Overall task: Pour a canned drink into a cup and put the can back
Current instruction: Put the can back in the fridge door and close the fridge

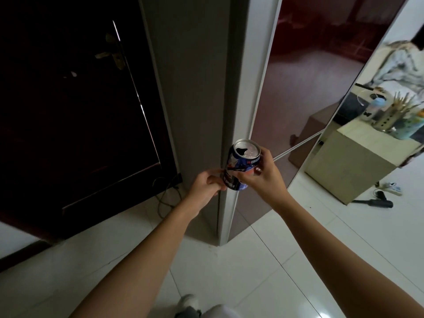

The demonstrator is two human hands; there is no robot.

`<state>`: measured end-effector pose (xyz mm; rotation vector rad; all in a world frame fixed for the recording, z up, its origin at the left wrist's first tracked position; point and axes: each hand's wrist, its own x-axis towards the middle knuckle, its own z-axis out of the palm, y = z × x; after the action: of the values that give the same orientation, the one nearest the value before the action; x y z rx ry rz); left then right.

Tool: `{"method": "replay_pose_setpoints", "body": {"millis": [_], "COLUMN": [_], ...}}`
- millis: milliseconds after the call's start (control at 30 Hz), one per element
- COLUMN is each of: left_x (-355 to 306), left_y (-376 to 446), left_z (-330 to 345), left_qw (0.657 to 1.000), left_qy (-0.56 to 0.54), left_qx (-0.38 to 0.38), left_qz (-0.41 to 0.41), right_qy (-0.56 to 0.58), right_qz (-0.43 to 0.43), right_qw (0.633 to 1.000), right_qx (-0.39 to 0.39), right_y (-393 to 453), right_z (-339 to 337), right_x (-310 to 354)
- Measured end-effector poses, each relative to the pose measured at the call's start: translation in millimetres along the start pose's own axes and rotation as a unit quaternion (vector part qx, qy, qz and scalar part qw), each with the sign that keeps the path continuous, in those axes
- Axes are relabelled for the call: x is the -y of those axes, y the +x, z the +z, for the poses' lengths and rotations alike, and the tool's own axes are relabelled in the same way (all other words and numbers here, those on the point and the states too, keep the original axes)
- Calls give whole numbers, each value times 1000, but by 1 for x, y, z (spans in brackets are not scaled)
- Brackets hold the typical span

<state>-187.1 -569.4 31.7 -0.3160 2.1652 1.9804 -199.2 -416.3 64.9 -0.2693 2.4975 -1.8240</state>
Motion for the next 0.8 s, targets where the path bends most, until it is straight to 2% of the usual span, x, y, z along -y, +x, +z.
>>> {"method": "replay_pose_setpoints", "body": {"millis": [367, 633, 800], "left_x": [-46, -90, -108], "left_y": [27, 25, 27], "left_z": [-14, -10, -12], "left_qw": [993, 980, 973], "left_qy": [13, 12, 11], "left_qx": [102, 146, 149], "left_qz": [56, 132, 174], "right_qy": [2, -17, -3], "right_qz": [-26, -70, -80], "right_qw": [994, 983, 978], "right_qx": [-109, -167, -194], "right_y": [11, 17, 20], "right_z": [-6, -21, -33], "right_x": [41, 82, 97]}}
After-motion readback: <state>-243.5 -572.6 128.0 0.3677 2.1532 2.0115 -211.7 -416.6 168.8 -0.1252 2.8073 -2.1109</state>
